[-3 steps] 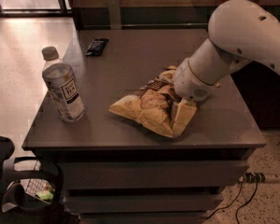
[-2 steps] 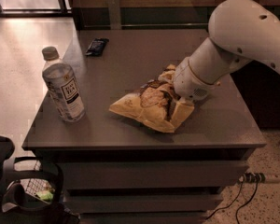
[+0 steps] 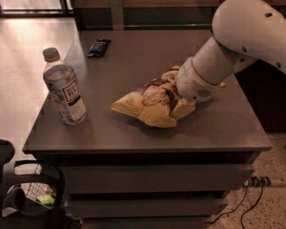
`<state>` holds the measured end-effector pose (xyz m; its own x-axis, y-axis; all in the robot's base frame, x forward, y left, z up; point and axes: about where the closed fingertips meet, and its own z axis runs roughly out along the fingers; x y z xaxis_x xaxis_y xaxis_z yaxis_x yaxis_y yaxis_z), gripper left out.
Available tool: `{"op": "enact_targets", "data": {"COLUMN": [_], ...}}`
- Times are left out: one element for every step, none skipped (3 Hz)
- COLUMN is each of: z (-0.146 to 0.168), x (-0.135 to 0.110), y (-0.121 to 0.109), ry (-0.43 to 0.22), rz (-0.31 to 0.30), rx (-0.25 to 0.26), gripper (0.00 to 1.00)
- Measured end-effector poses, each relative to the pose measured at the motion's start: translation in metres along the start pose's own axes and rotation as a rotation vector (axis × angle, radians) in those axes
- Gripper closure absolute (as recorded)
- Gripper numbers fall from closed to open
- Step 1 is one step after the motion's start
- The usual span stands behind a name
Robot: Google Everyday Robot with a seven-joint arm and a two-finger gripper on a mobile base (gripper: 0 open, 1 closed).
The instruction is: Move brown chip bag near rxbar blueberry
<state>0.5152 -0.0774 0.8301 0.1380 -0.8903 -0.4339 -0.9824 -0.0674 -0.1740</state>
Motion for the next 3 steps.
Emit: {"op": "enact_targets", "data": {"z": [0.000, -0.021, -0.068], "x": [0.000, -0.003, -0.014], "y": [0.000, -0.011, -0.037], "ry": [0.000, 0.053, 0.173], "rz": [0.000, -0.018, -0.065], "rx": [0.000, 0.025, 0.086], "gripper": [1.00, 1.00, 1.00]}}
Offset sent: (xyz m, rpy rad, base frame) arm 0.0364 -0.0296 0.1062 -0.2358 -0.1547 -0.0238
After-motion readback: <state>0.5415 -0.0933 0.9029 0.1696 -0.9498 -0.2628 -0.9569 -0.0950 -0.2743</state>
